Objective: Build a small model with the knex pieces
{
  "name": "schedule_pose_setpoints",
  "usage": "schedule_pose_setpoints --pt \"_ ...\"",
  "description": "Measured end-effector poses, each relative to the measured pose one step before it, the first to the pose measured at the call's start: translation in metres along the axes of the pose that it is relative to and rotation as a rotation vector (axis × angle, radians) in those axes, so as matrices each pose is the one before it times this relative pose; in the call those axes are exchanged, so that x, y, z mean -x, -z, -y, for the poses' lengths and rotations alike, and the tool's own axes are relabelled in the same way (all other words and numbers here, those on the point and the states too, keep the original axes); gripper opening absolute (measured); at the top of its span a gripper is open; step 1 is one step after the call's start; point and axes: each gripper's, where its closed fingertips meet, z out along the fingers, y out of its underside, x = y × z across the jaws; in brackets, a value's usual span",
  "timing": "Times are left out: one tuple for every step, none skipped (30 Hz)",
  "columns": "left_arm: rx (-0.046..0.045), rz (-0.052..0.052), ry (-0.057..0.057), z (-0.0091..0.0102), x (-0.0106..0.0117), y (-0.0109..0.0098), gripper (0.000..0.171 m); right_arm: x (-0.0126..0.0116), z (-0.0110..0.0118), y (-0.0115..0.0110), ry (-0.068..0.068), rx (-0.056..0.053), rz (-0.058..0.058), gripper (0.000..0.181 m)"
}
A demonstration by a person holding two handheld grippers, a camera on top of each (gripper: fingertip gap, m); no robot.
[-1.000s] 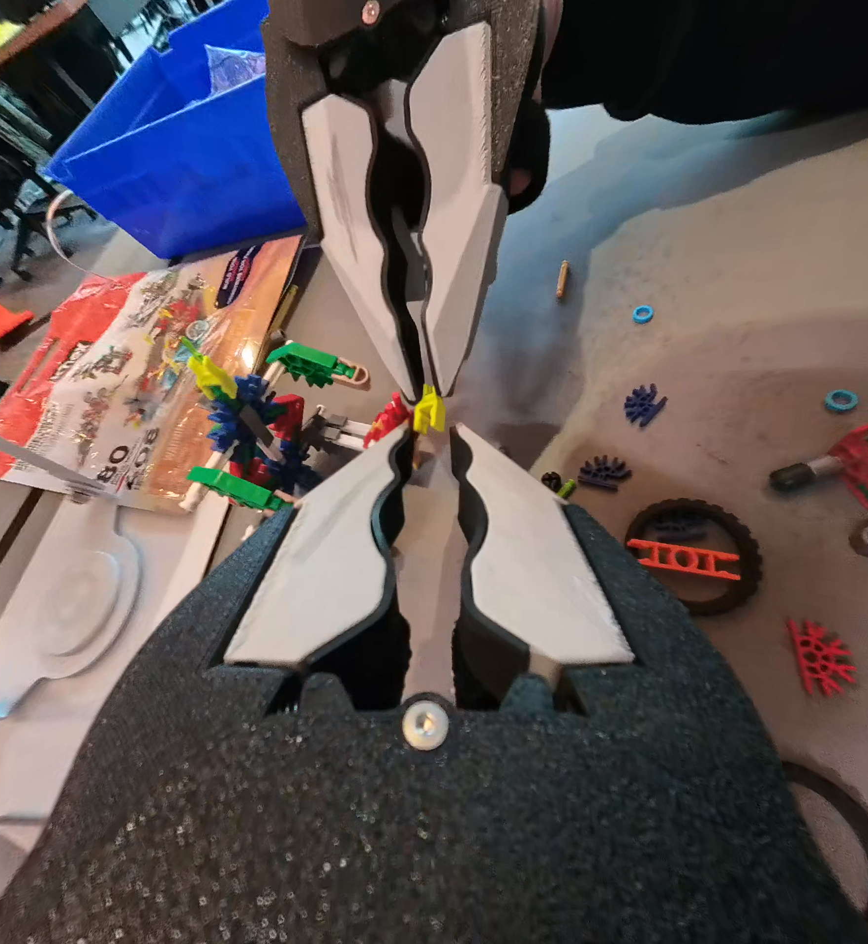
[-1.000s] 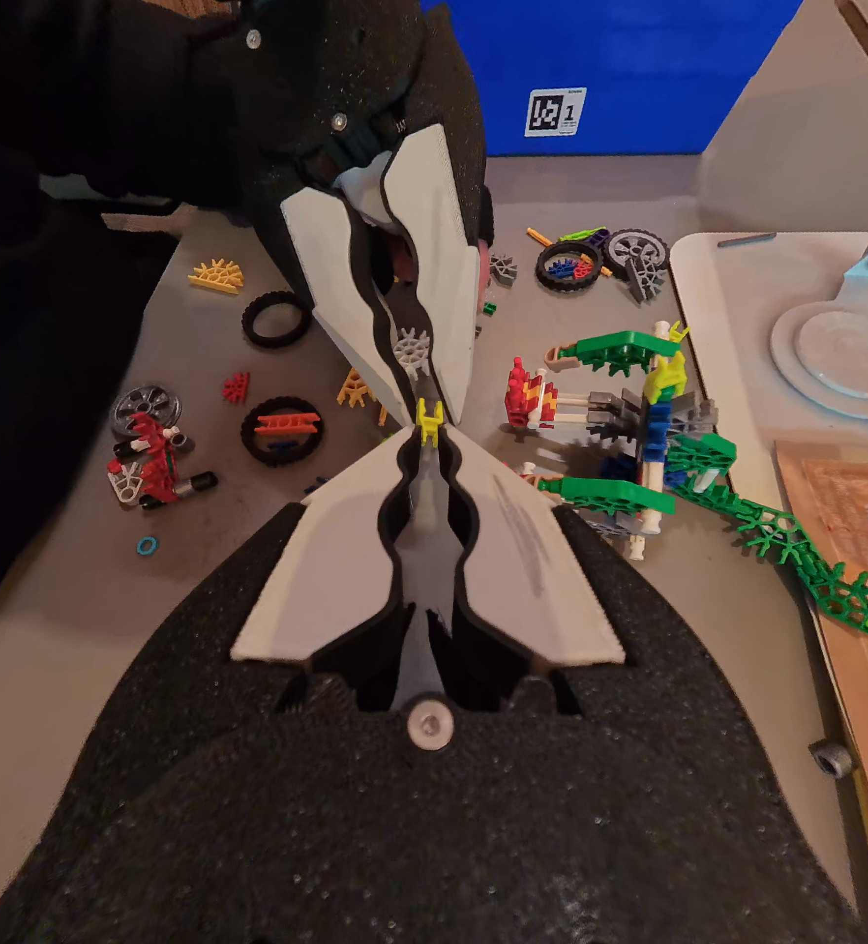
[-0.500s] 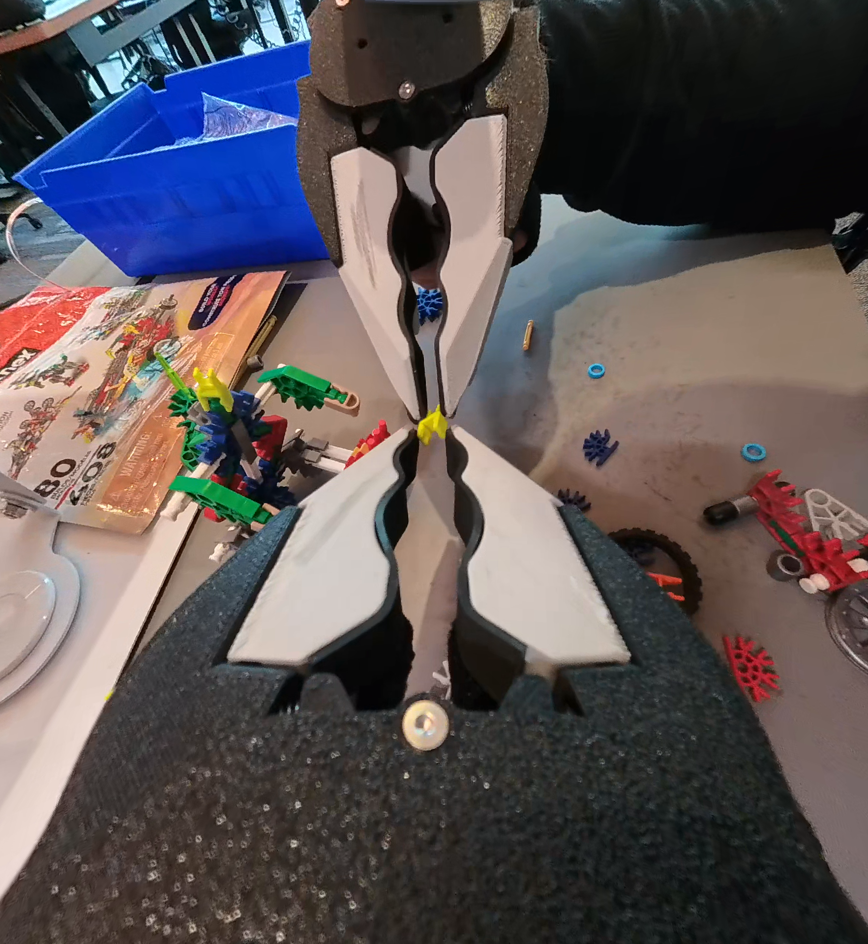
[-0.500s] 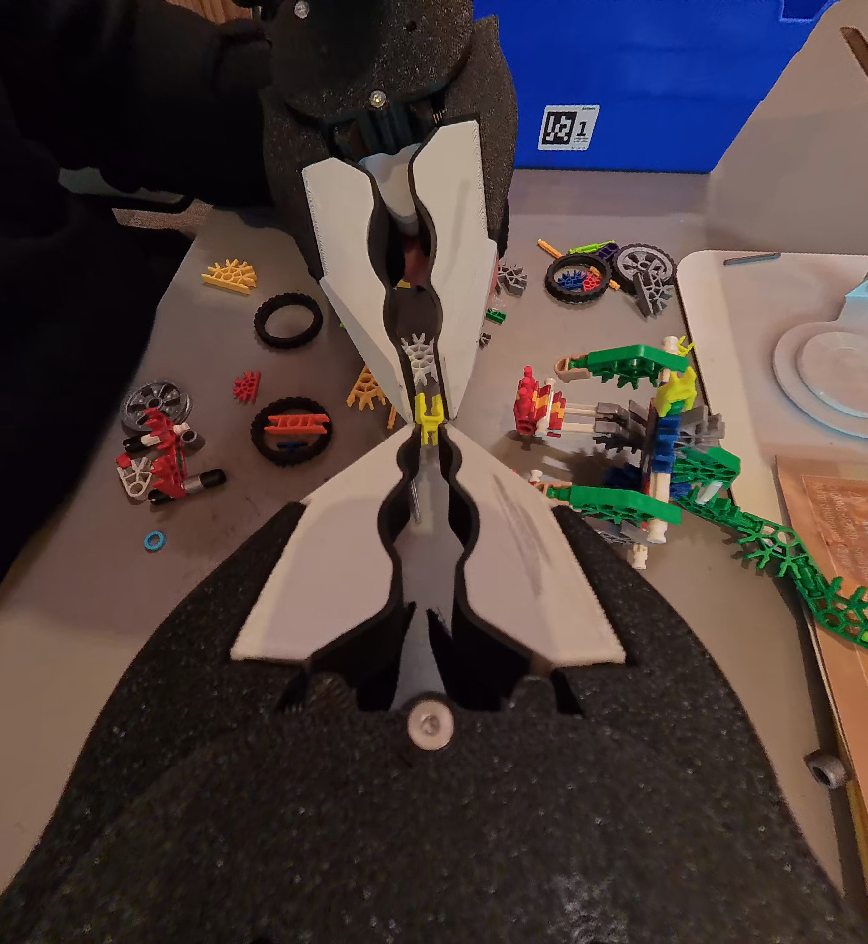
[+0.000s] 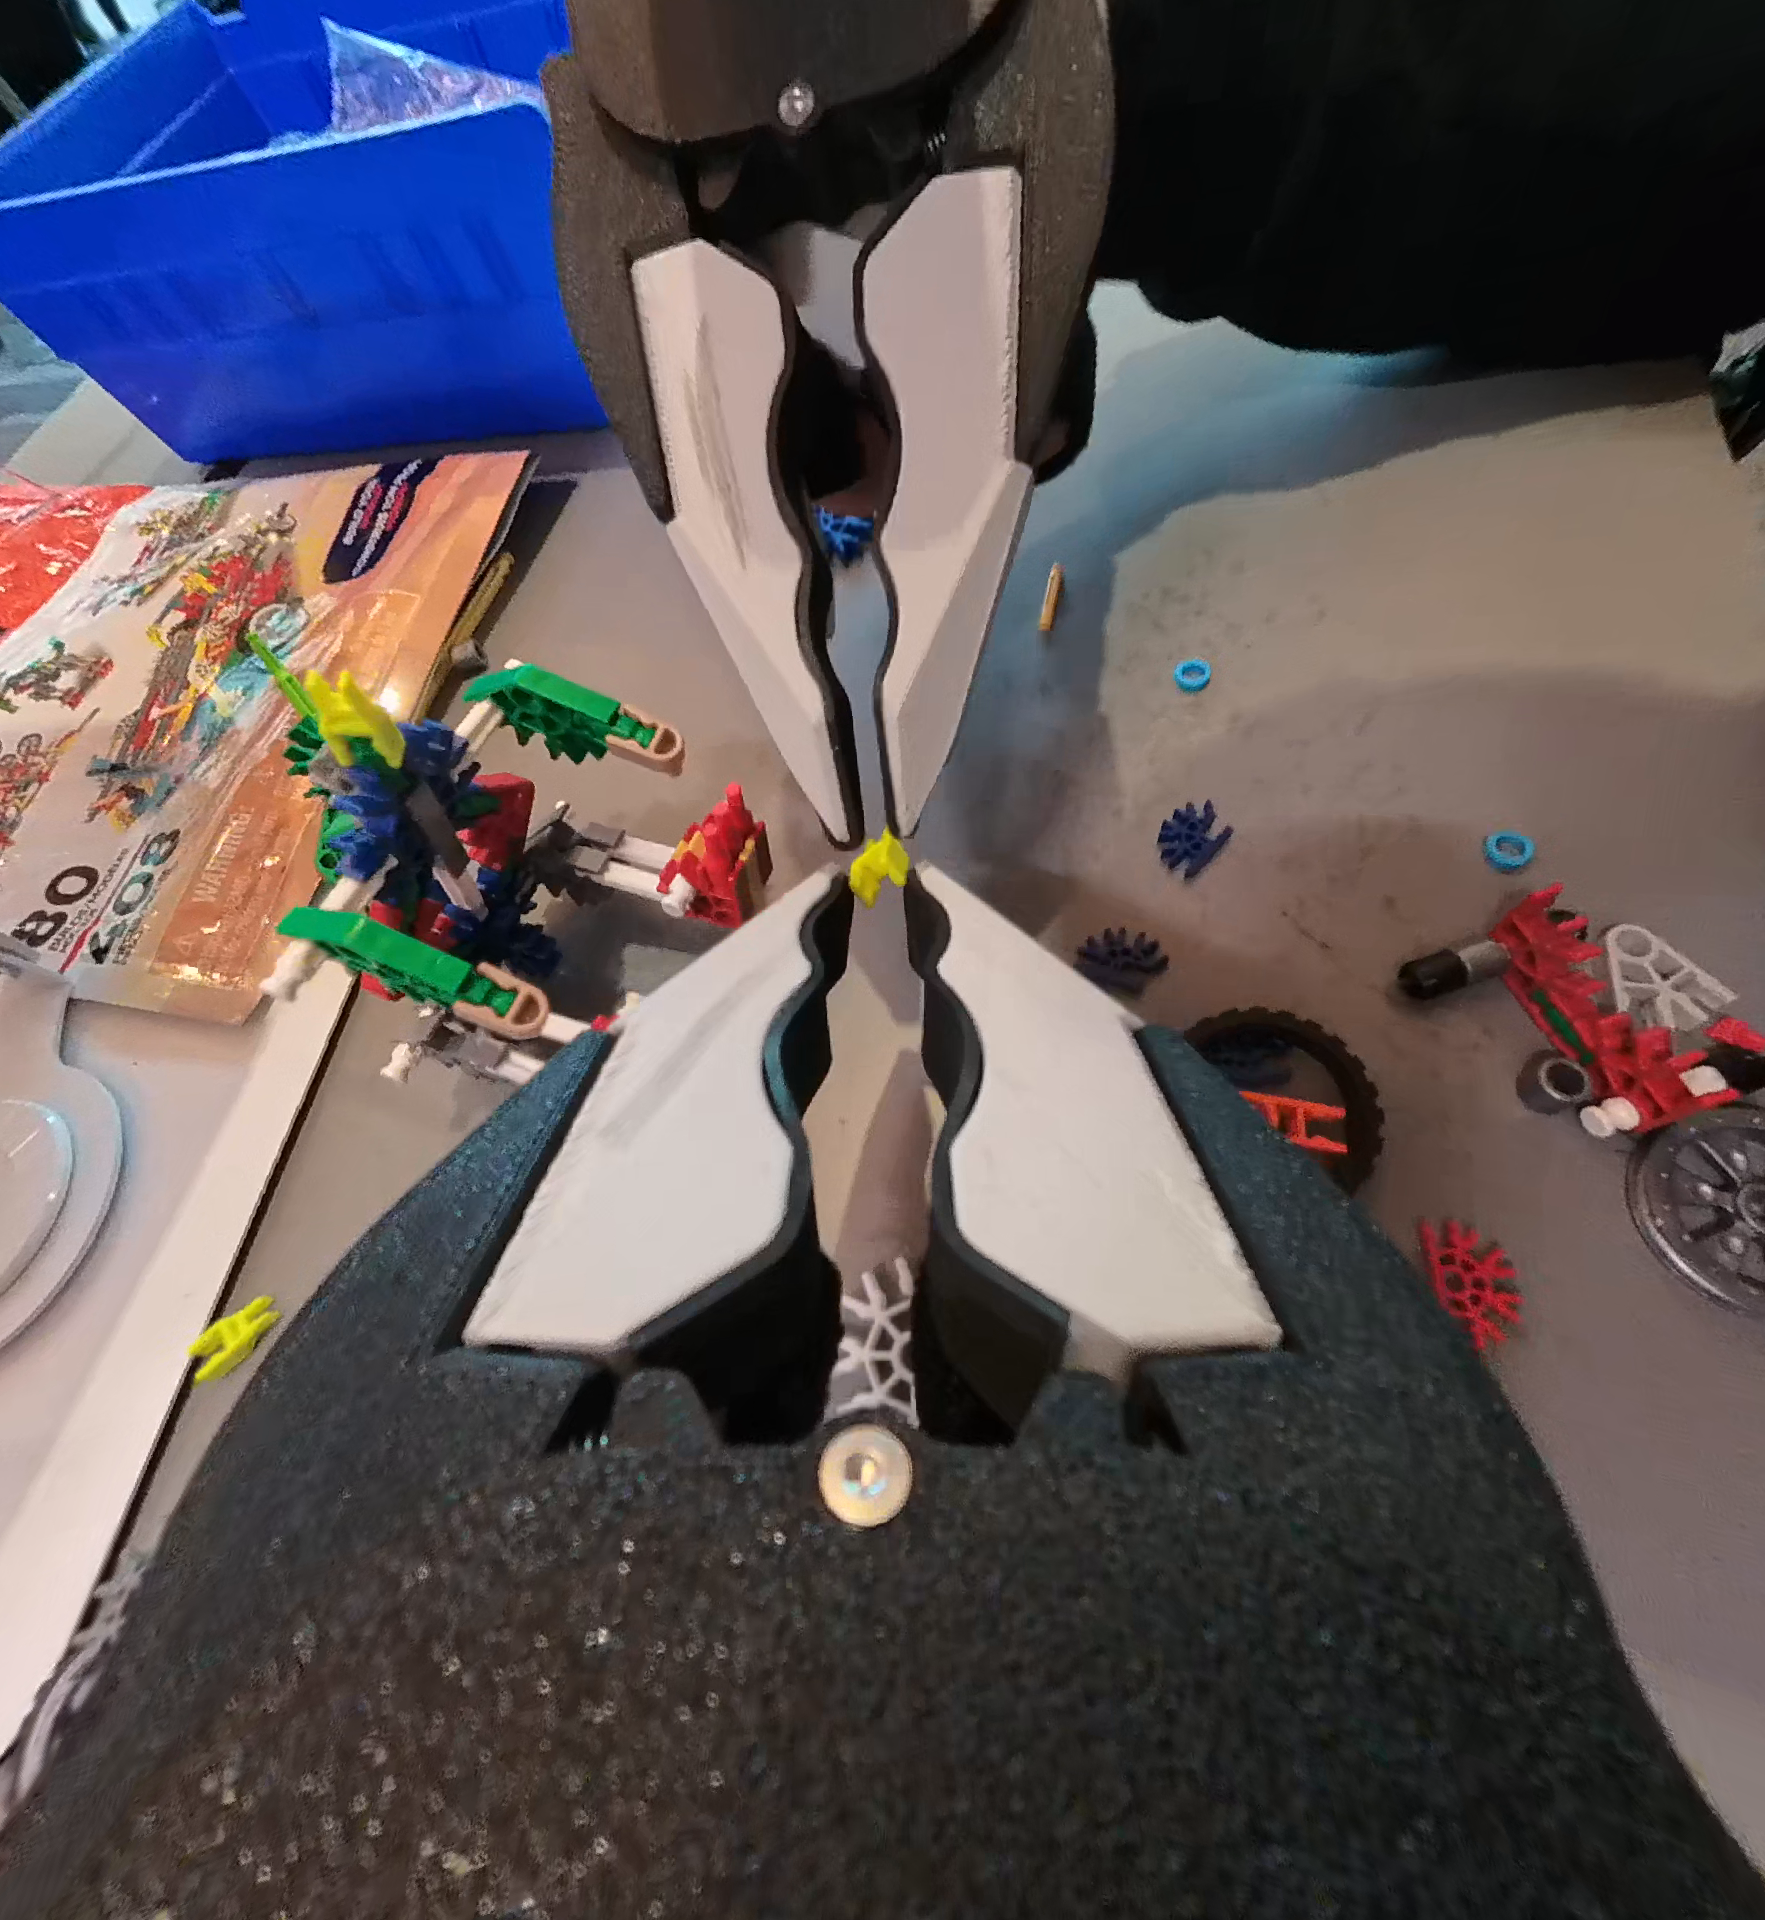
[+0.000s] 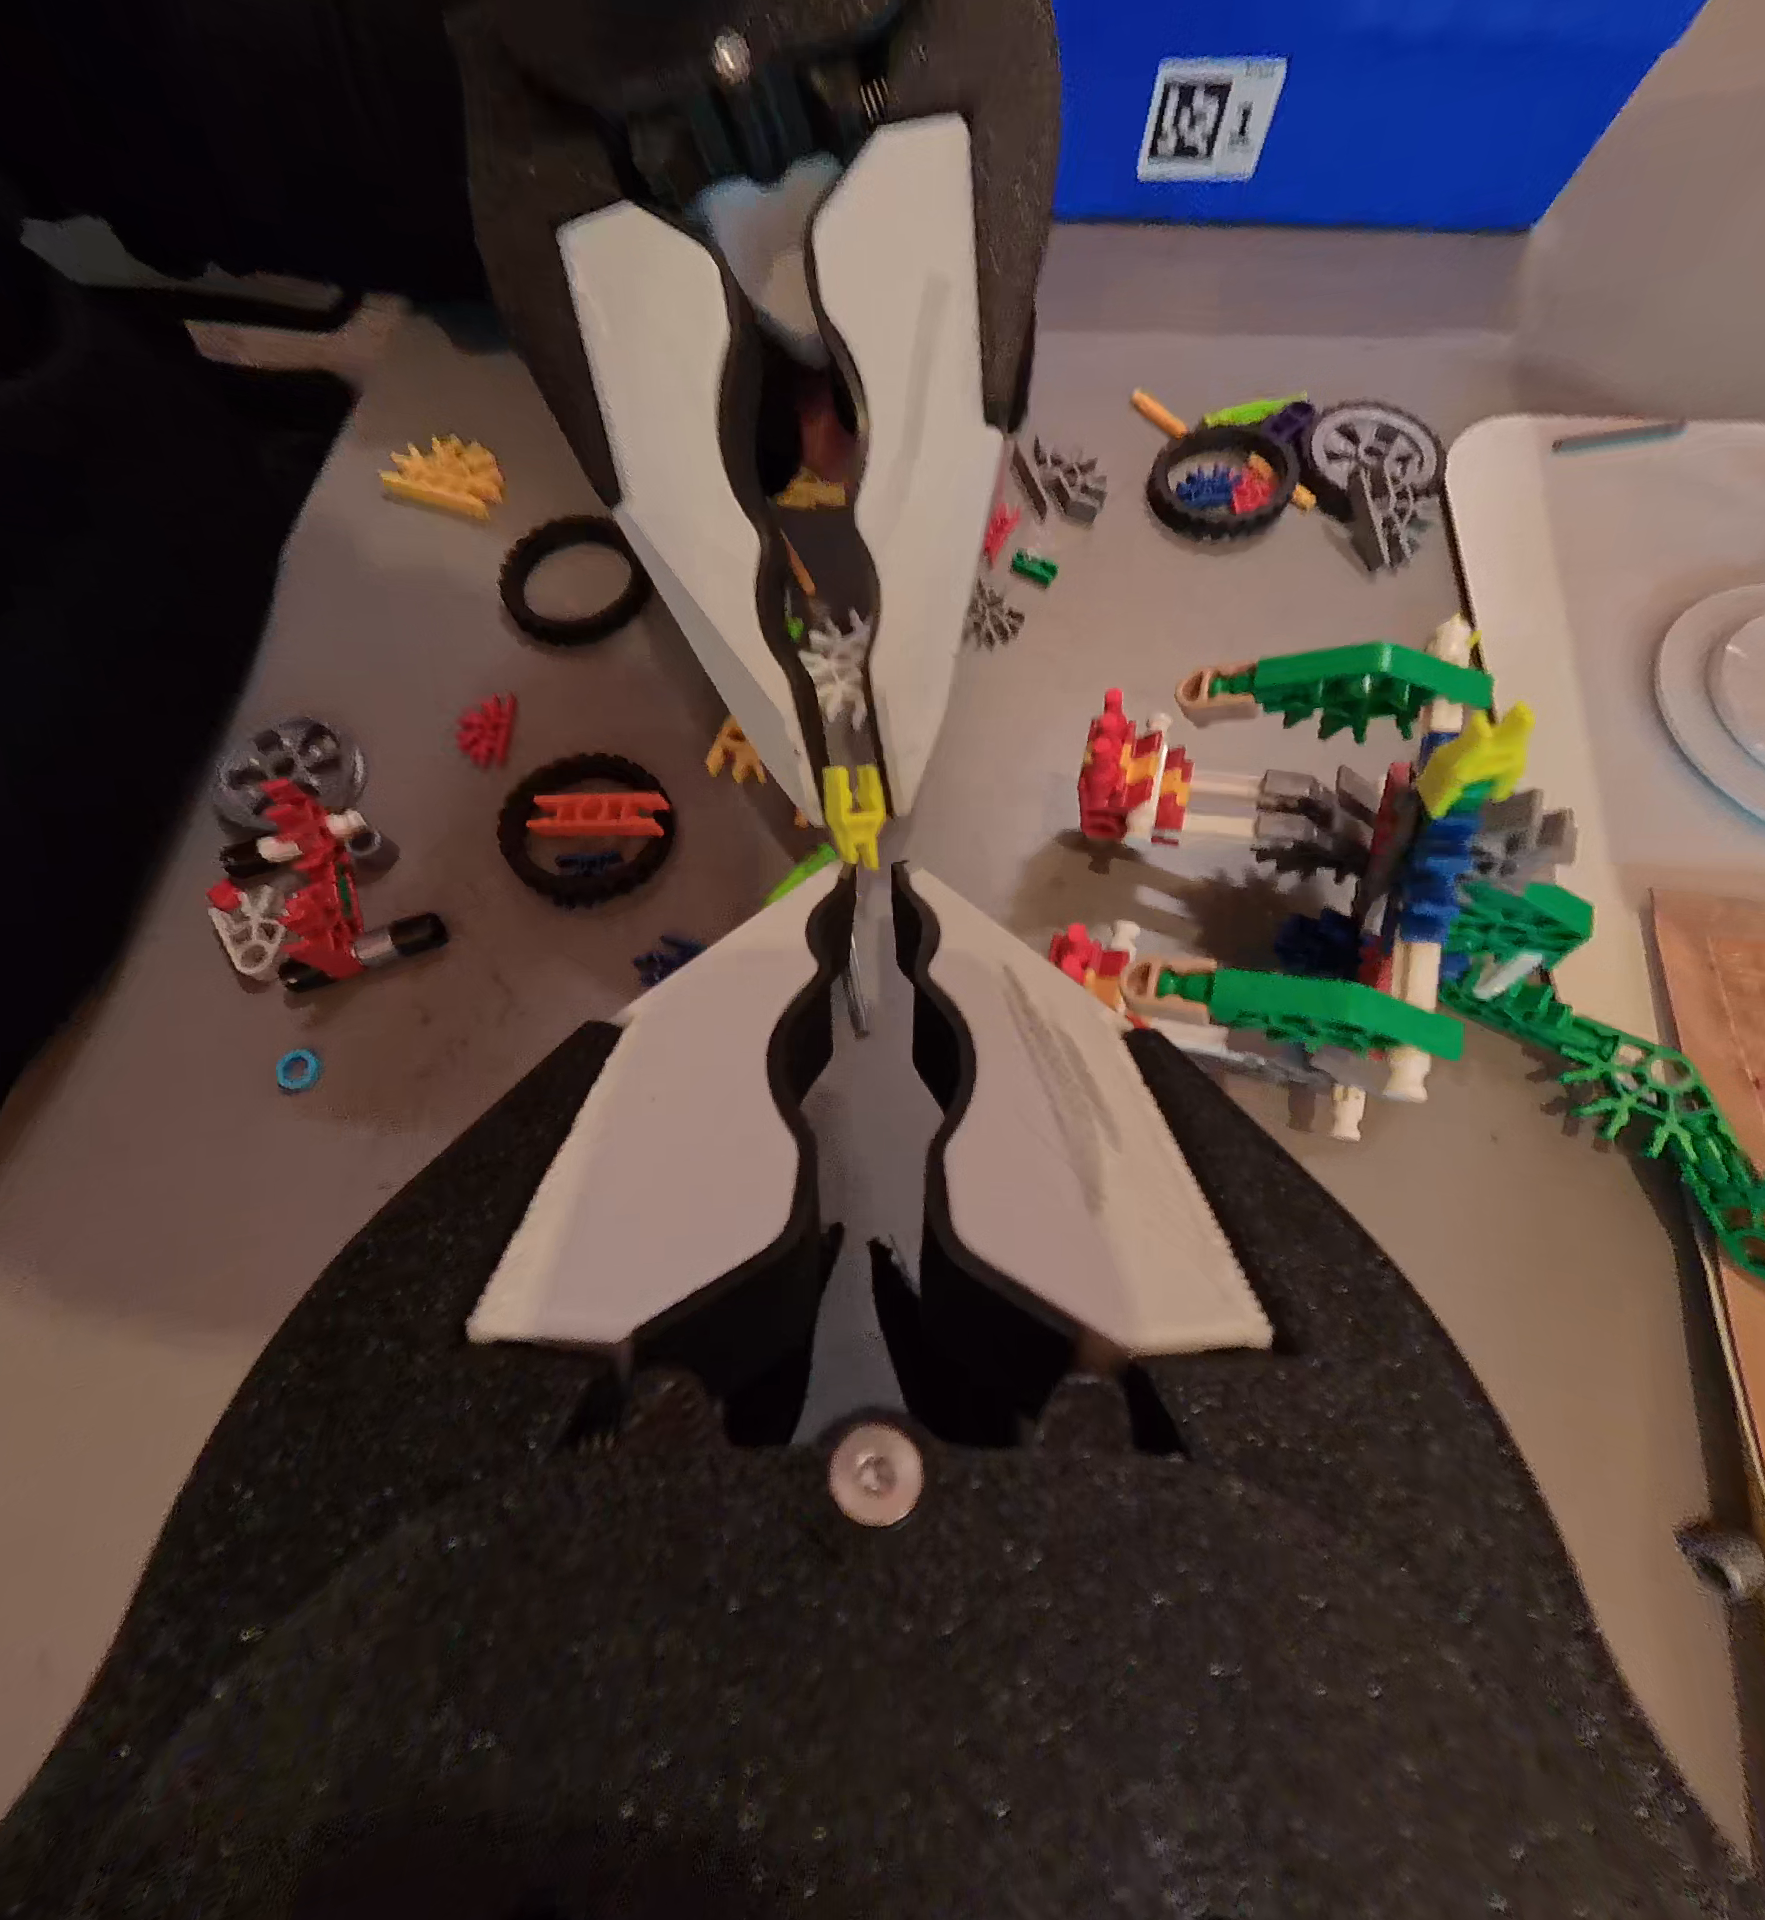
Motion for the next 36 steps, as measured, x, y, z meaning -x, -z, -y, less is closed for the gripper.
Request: schedule_pose_setpoints --pt "0.02862 -0.0015 -0.0107 -0.00274 -0.00141 -0.00003 0.008 -0.00193 -0.00537 -0.00011 0.0 0.0275 -0.0105 0.007" --pt "0.03037 -0.0007 -0.0153 -0.00265 -0.00165 -0.00019 0.008 -0.00177 -0.00509 0.0001 -0.0006 0.0238 -0.0086 0.007" --pt "0.03591 0.0022 -0.0123 -0.00317 -0.00122 -0.0007 0.008 -0.00111 -0.0038 0.00009 -0.0027 0.0158 -0.004 0.008" --pt "0.03808 0.0116 -0.0117 -0.00353 0.00038 -0.0013 0.008 -0.00016 -0.00276 -0.00016 -0.003 0.0118 0.0015 0.008" --pt "0.04168 0.0099 -0.0151 -0.00427 0.00025 -0.00167 0.008 0.00092 -0.00261 -0.00046 -0.0003 0.0131 0.0046 0.008" --pt "0.02855 0.008 -0.0196 -0.00255 -0.00018 -0.00172 0.008 0.00071 -0.00262 -0.00088 0.0035 0.0147 0.0016 0.008" --pt "0.01827 -0.0045 -0.0073 -0.00084 -0.00146 -0.00162 0.008 0.00099 -0.00264 -0.0011 0.0033 0.0161 0.002 0.008" --pt "0.01661 -0.0128 -0.0004 -0.00065 -0.00241 -0.00171 0.007 0.00201 -0.00277 -0.00157 0.0018 0.0171 0.0085 0.008" --pt "0.01508 -0.0138 -0.0021 -0.00025 -0.00261 -0.00157 0.007 0.0022 -0.00259 -0.0017 0.0041 0.0168 0.0088 0.008" --pt "0.01418 -0.0007 -0.0046 -0.00006 -0.00086 -0.00141 0.007 0.00154 -0.00235 -0.00199 0.0052 0.0158 0.0041 0.008" --pt "0.01507 0.002 -0.0048 -0.0002 -0.00025 -0.00134 0.008 0.00117 -0.00203 -0.00206 0.0032 0.0151 0.0032 0.008" --pt "0.01404 -0.0121 -0.0004 -0.00042 -0.00221 -0.00127 0.008 0.00085 -0.00174 -0.00201 0.0025 0.0129 0.0024 0.008" --pt "0.01402 -0.0192 0.003 -0.00056 -0.00325 -0.00141 0.007 0.00046 -0.00157 -0.00202 0.0013 0.0109 0.0008 0.008" --pt "0.01439 -0.0024 -0.0023 -0.00083 -0.00085 -0.00161 0.007 0.00002 -0.00144 -0.00189 -0.0006 0.0093 0.0004 0.008" --pt "0.01998 0.009 -0.0063 -0.00183 0.00082 -0.00209 0.008 0.00003 -0.0011 -0.00162 -0.0013 0.0063 0.001 0.008" --pt "0.02433 0.0045 -0.0073 -0.00283 0.00002 -0.00223 0.008 -0.00001 -0.0008 -0.00146 -0.0021 0.0035 0.0009 0.008" --pt "0.01633 0.0029 -0.0063 -0.0018 -0.00001 -0.00186 0.008 -0.00047 -0.00082 -0.00142 -0.0034 0.0033 -0.0001 0.008" --pt "0.01068 -0.0012 -0.0009 -0.00115 -0.00048 -0.00164 0.008 -0.00032 -0.00148 -0.00155 -0.0029 0.0068 0.0 0.008" --pt "0.01149 -0.0042 0.0018 -0.00137 -0.00066 -0.00163 0.008 -0.00023 -0.00198 -0.00151 -0.0006 0.0094 0.0003 0.008" --pt "0.00613 0.0062 0.0012 -0.00062 0.00106 -0.00131 0.008 0.00013 -0.00165 -0.00131 -0.0004 0.0076 0.001 0.007" --pt "-0.00157 0.0042 0.0045 0.00041 0.00097 -0.00096 0.007 -0.00021 -0.00105 -0.00103 -0.0023 0.0052 0.0006 0.007" --pt "-0.00076 -0.0106 0.0054 0.00019 -0.00112 -0.00096 0.007 -0.00044 -0.00083 -0.00091 -0.0021 0.0043 -0.0016 0.006" --pt "0.00332 -0.0105 -0.0039 -0.0004 -0.00173 -0.00126 0.007 -0.00035 -0.0006 -0.0008 -0.0007 0.0034 -0.0019 0.005" --pt "0.00827 0.0012 -0.0051 -0.00111 -0.00002 -0.00151 0.008 -0.00012 0.00007 -0.00052 -0.0011 -0.0009 0.0001 0.005" --pt "0.00725 0.0073 0.0 -0.00091 0.00111 -0.00142 0.008 -0.00009 0.00009 -0.00014 -0.0018 -0.0014 0.0004 0.005" --pt "0.00562 -0.0019 0.0 -0.00081 -0.0001 -0.00124 0.008 -0.00031 -0.00001 -0.0001 -0.0008 -0.0002 -0.001 0.004" --pt "0.00379 -0.008 -0.0048 -0.00049 -0.00126 -0.00108 0.008 -0.00026 0.0 -0.00008 -0.0007 -0.0011 -0.0008 0.004" --pt "0.00491 0.003 -0.0028 -0.00052 0.00036 -0.00102 0.008 -0.00024 0.00012 -0.00014 -0.0019 -0.0018 0.0003 0.003" --pt "0.00629 0.006 -0.0024 -0.00084 0.001 -0.00079 0.008 -0.00017 0.00001 -0.00005 -0.0022 -0.0017 0.0005 0.003" --pt "0.00502 -0.0004 -0.0036 -0.00058 0.00018 -0.00044 0.008 -0.00028 -0.00006 0.00001 -0.0015 -0.0017 0.0004 0.002" --pt "-0.00201 0.0017 -0.0017 0.00071 0.0008 0.00007 0.008 -0.0001 0.00008 0.00001 -0.0012 -0.0016 0.0005 0.002" --pt "-0.00517 0.0126 -0.0061 0.00134 0.00224 0.00073 0.007 -0.00016 -0.00012 0.0 -0.0008 -0.0006 0.0003 0.002" --pt "-0.00098 0.0021 -0.0056 0.00076 0.00052 0.00095 0.007 -0.00008 -0.00005 0.00005 0.0 -0.0001 -0.0002 0.002" --pt "0.00585 -0.007 -0.0091 -0.0004 -0.00094 0.0006 0.007 -0.00007 0.00002 0.00002 -0.0007 -0.0007 0.0005 0.001" --pt "0.01273 0.0048 -0.0159 -0.00185 0.001 0.0005 0.007 -0.00002 0.00013 -0.00004 -0.0014 -0.0012 0.0011 0.001" --pt "0.01647 0.015 -0.02 -0.00265 0.00274 0.00049 0.008 0.00006 -0.00003 -0.00007 -0.0006 -0.0007 0.0006 0.001"
